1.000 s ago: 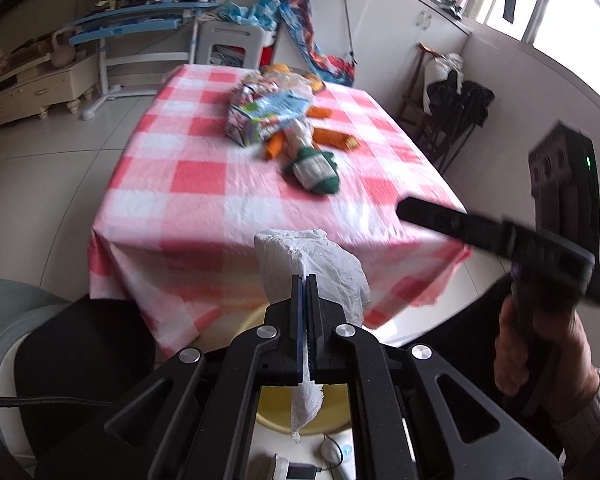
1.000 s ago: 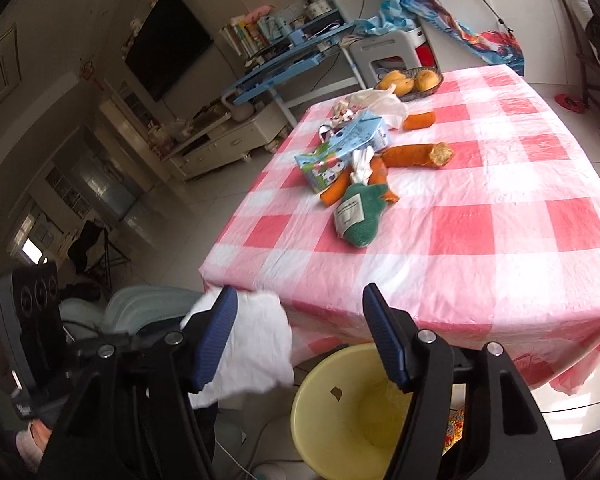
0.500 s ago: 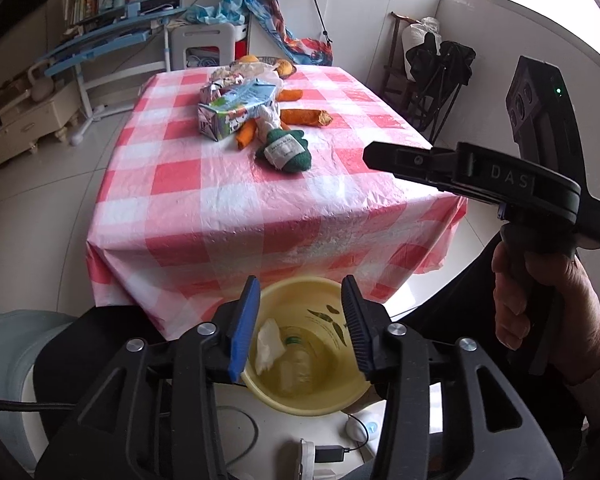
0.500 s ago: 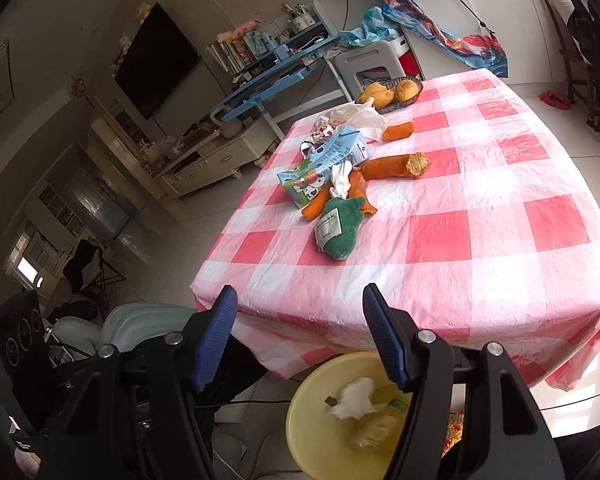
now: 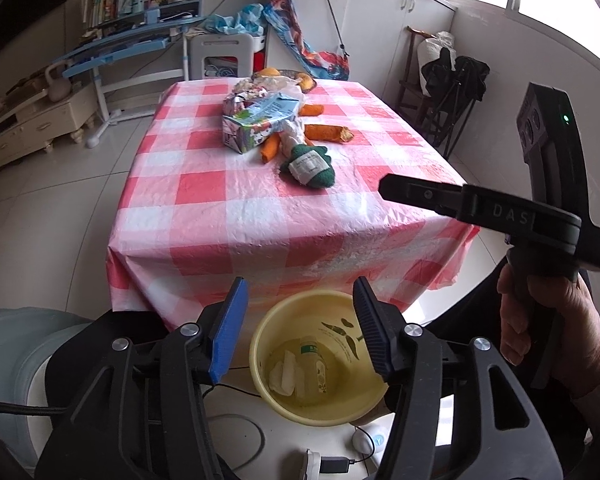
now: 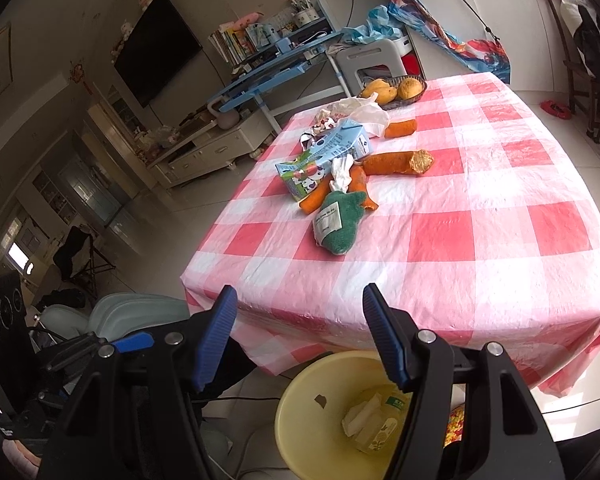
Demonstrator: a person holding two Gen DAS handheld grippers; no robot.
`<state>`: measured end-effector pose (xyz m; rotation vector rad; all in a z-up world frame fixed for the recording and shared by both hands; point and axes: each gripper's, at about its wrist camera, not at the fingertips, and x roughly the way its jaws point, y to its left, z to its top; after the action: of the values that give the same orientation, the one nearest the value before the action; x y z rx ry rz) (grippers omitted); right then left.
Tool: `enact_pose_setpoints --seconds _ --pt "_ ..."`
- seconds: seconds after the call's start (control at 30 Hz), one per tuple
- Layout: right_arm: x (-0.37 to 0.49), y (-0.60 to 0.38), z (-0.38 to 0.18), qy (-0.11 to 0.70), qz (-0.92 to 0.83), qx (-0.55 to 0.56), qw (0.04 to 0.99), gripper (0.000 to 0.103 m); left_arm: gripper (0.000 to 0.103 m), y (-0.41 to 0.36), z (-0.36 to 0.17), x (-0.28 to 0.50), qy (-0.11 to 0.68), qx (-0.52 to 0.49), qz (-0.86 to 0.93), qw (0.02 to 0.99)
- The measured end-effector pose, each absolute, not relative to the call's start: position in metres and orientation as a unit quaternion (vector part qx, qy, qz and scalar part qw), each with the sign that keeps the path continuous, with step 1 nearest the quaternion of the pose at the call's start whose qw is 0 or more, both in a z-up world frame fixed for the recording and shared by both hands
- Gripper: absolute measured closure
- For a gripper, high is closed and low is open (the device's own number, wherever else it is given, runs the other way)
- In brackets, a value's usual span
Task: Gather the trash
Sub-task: 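Grasp the green knitted toy with the right tool while the left tool grasps an orange strip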
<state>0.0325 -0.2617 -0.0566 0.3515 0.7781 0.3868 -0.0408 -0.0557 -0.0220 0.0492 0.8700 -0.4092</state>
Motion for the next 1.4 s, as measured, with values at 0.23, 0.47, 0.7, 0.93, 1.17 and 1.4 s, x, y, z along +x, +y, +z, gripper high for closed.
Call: enact_pose_setpoints --seconds 0.23,0.47,0.7,0.93,1.17,1.4 --pt "0.049 -0.247 -0.054 0.380 0.178 0.138 0.897 0.040 0.044 -0.038 -0.022 -0.027 0.413 0.000 -0.161 0.896" --pt "0.095 -0.240 -0.068 0.411 0.145 0.120 0.892 0.040 0.039 -0.027 -0.019 -0.013 0.407 -0.015 -0.139 0.902" --pt "0.131 -0.237 -0.090 0.439 0.122 0.124 0.881 0.046 0.038 -0.020 -0.022 0.004 0.409 -0.029 -0.126 0.903" --pt "0.132 -0.234 -0.093 0.444 0.130 0.111 0.880 0.072 0.038 -0.024 -0.024 0.035 0.409 -0.049 -0.121 0.903" --pt "0.103 -0.247 -0.081 0.424 0.141 0.124 0.886 0.074 0.039 -0.056 -0.041 0.097 0.419 -0.046 -0.134 0.897" --pt "0.104 -0.261 -0.079 0.415 0.144 0.158 0.884 0.074 0.053 -0.089 -0.070 0.159 0.442 -0.041 -0.135 0.886"
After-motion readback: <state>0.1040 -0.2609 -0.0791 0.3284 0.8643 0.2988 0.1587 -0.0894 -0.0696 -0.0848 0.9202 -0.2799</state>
